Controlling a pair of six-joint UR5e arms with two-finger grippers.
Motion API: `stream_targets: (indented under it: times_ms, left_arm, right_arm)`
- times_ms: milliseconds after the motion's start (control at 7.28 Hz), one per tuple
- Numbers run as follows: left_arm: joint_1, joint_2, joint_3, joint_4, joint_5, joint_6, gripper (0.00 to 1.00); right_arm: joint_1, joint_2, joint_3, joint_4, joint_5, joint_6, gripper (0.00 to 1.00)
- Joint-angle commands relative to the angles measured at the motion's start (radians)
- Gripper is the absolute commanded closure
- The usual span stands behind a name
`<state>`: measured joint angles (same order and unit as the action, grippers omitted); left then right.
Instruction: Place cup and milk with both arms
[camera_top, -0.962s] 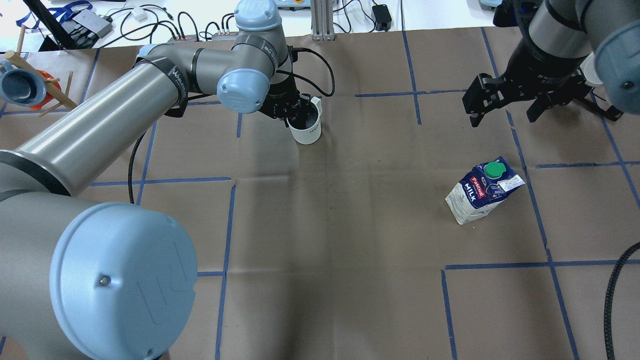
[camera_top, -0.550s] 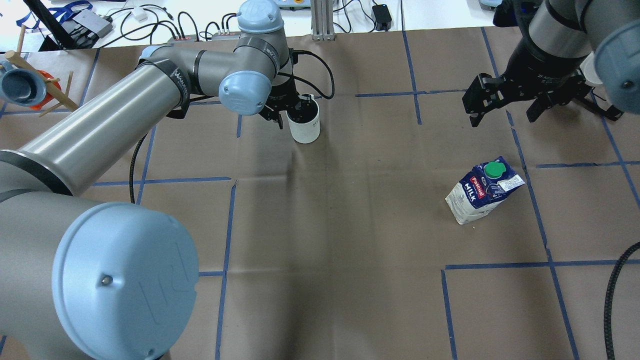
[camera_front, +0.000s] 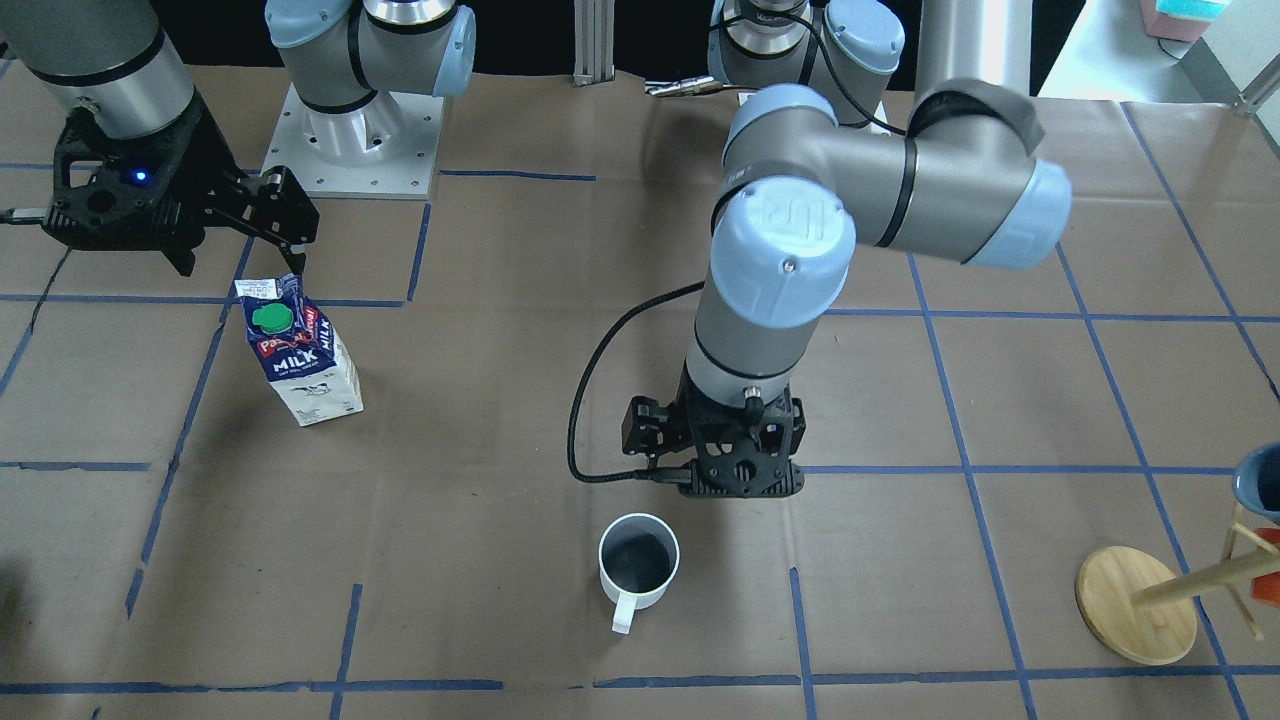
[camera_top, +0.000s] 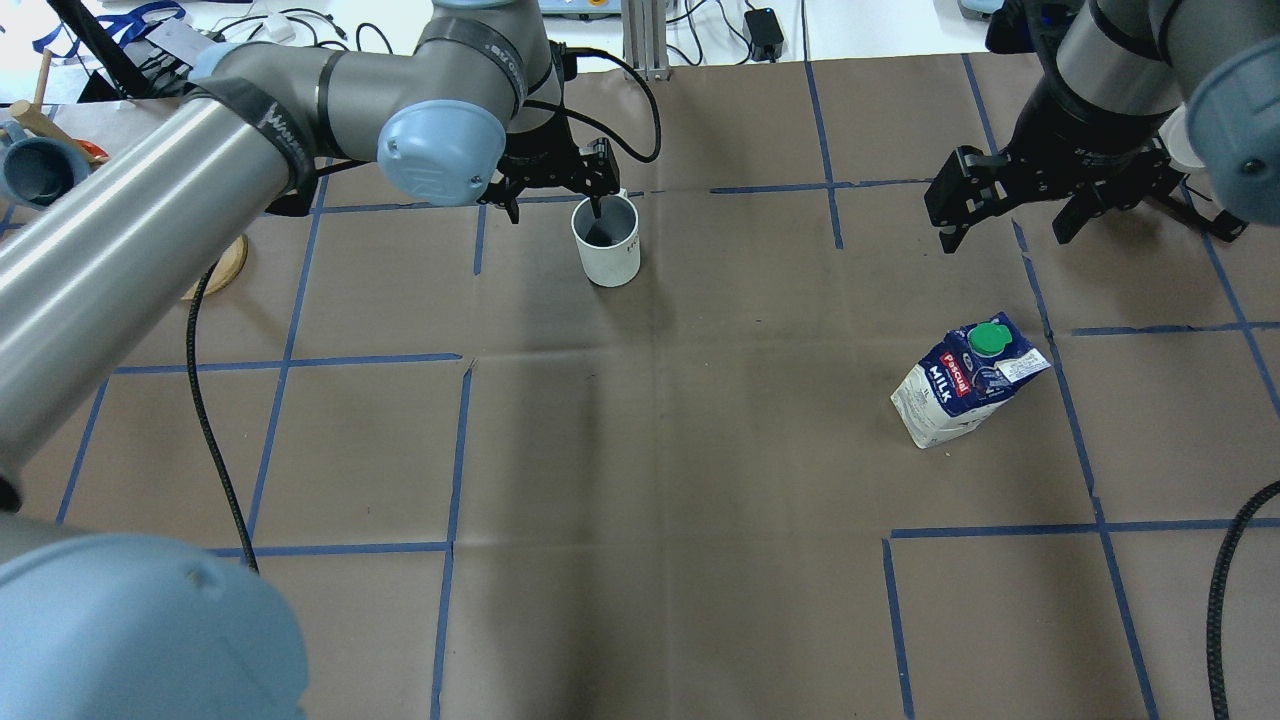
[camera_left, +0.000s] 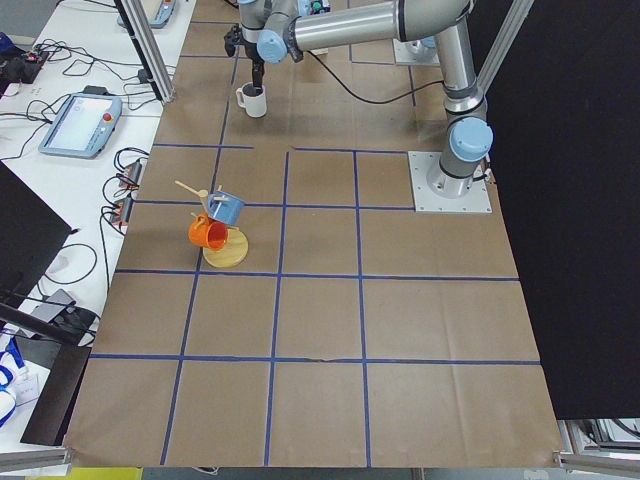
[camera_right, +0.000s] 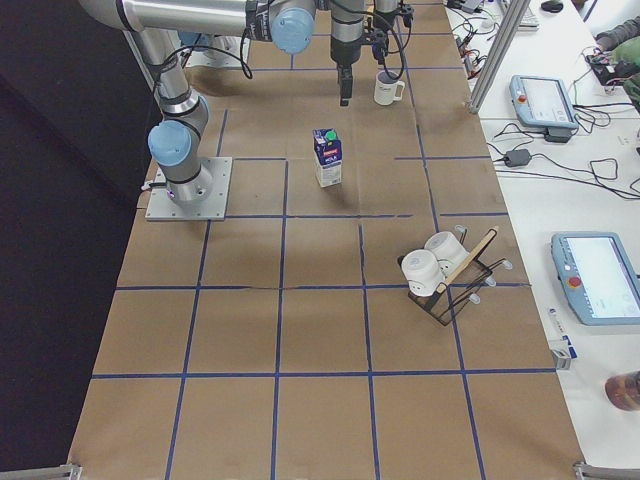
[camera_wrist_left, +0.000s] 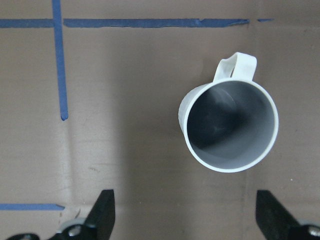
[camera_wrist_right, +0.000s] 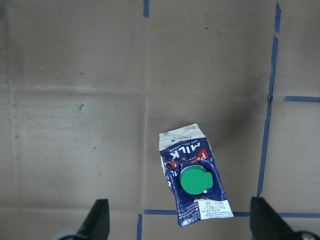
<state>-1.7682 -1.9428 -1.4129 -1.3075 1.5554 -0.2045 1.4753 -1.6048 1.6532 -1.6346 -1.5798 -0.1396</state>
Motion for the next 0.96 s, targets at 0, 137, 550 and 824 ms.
stream_targets:
  times_ms: [0, 137, 550, 824]
  left_arm:
    - [0.012, 0.166, -0.032, -0.143, 0.005, 0.008, 0.00]
    - [0.025, 0.250, -0.075, -0.179, 0.005, 0.008, 0.00]
    - [0.117, 0.526, -0.274, -0.265, 0.003, 0.101, 0.00]
    - [0.131, 0.625, -0.359, -0.259, 0.005, 0.108, 0.00]
  right_arm:
    - [-0.004, 0.002, 0.005, -0.007, -0.005, -0.012, 0.00]
    - [-0.004, 0.002, 0.008, -0.008, -0.002, -0.012, 0.00]
    - [-0.015, 0.032, 0.025, -0.019, -0.011, -0.067, 0.00]
    - [-0.053, 0.035, 0.052, -0.016, -0.003, -0.106, 0.00]
